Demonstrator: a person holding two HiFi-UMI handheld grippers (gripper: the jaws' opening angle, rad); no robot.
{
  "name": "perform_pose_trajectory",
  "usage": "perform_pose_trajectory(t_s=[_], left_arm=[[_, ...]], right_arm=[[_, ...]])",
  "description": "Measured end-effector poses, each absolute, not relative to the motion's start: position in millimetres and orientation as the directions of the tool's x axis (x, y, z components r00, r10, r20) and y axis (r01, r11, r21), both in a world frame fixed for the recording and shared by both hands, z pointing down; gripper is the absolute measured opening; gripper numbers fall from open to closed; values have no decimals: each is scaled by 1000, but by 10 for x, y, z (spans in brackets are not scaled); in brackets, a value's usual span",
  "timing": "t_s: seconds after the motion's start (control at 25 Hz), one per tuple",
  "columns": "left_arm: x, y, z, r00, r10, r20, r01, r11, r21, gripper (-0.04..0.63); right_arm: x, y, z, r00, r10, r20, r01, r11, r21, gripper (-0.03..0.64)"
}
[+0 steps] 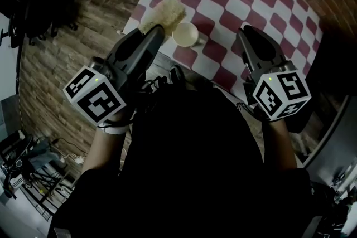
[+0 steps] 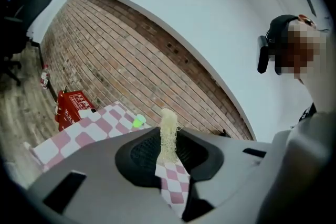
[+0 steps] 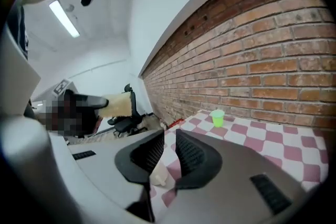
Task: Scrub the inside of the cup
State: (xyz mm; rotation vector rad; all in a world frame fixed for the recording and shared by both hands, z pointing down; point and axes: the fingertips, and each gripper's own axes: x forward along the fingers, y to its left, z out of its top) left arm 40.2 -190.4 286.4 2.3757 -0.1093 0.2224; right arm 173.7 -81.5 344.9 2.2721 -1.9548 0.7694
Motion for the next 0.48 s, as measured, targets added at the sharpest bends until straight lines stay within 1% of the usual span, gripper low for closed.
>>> perform_pose_trajectory(t_s=[0.28, 0.4, 0.48], left_arm=[[174, -2276, 2542, 981, -164, 109, -195, -740, 644, 80], [112, -2357, 2487, 977, -201, 71, -198, -736, 647, 80], [90, -2367, 2509, 975, -214, 65, -205, -733, 649, 80]], right_arm=[[1628, -746, 2895, 102, -953, 287, -943, -184, -279, 83], [1535, -778, 2755, 98, -966, 239, -940, -169, -298, 83], [1480, -818, 2681, 92, -973, 214, -948, -151, -281, 77]])
